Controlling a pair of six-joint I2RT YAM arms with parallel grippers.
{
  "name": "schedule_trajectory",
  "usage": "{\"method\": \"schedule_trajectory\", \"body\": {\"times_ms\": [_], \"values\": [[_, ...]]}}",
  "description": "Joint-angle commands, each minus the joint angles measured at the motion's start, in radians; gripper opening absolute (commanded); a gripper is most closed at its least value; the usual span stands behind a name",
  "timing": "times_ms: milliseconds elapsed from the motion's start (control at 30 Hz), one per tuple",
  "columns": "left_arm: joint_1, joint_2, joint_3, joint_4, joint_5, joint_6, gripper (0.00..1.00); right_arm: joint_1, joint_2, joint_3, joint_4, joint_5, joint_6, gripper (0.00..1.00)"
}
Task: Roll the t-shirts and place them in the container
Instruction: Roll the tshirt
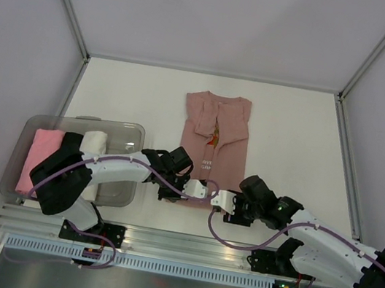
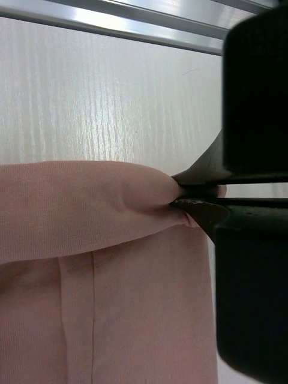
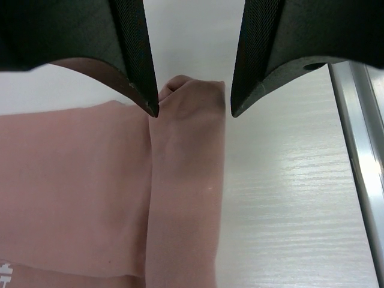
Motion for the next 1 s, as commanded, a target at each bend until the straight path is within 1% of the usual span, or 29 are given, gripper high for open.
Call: {"method": "schedule_trajectory", "body": {"times_ms": [0,100,167,200,300,367,400,433,467,533,567,633,700,733,800,833,900,967], "values": [[0.010,0.008,0.025,-0.049,0.043,-0.026,0.02,0.010,0.024,-0.023,0.034,0.045,0.012,0.58],[0.016,0.010,0.036,-0.055,0.051,-0.023,0.02,0.010,0.110,-0.021,0.079,0.103,0.049,0.56],[0.022,0.011,0.043,-0.064,0.057,-0.021,0.02,0.010,0.167,-0.009,0.083,0.100,0.059,0.50],[0.027,0.014,0.052,-0.070,0.063,-0.021,0.02,0.010,0.180,-0.001,0.055,0.083,0.046,0.38],[0.045,0.011,0.071,-0.111,0.112,-0.011,0.02,0.008,0.182,0.029,-0.021,0.014,0.008,0.13],[0.050,0.005,0.072,-0.139,0.137,0.002,0.02,0.010,0.162,0.063,-0.122,-0.059,-0.026,0.08],[0.050,0.004,0.068,-0.147,0.145,0.003,0.02,0.010,0.159,0.074,-0.155,-0.085,-0.029,0.04],[0.050,0.001,0.066,-0.162,0.151,0.012,0.02,0.008,0.158,0.092,-0.184,-0.110,-0.032,0.02],[0.050,-0.001,0.066,-0.174,0.169,0.014,0.02,0.007,0.159,0.099,-0.219,-0.156,-0.041,0.00],[0.050,-0.002,0.071,-0.197,0.194,0.018,0.02,0.008,0.164,0.129,-0.245,-0.193,-0.060,0.00],[0.051,-0.003,0.078,-0.232,0.227,0.026,0.02,0.007,0.171,0.144,-0.271,-0.210,-0.066,0.00],[0.066,-0.004,0.088,-0.269,0.288,0.054,0.02,-0.010,0.222,0.180,-0.339,-0.250,-0.113,0.01],[0.091,0.004,0.092,-0.297,0.318,0.078,0.02,-0.036,0.292,0.203,-0.367,-0.263,-0.136,0.01],[0.118,0.022,0.098,-0.297,0.321,0.095,0.02,-0.079,0.302,0.201,-0.338,-0.261,-0.126,0.02],[0.141,0.050,0.118,-0.297,0.310,0.103,0.02,-0.101,0.319,0.207,-0.307,-0.289,-0.115,0.03],[0.163,0.069,0.132,-0.300,0.306,0.095,0.02,-0.134,0.326,0.212,-0.280,-0.302,-0.091,0.03],[0.186,0.114,0.174,-0.312,0.304,0.089,0.02,-0.199,0.352,0.232,-0.278,-0.310,-0.083,0.04],[0.189,0.134,0.192,-0.312,0.300,0.086,0.03,-0.223,0.363,0.240,-0.273,-0.317,-0.075,0.07]]}}
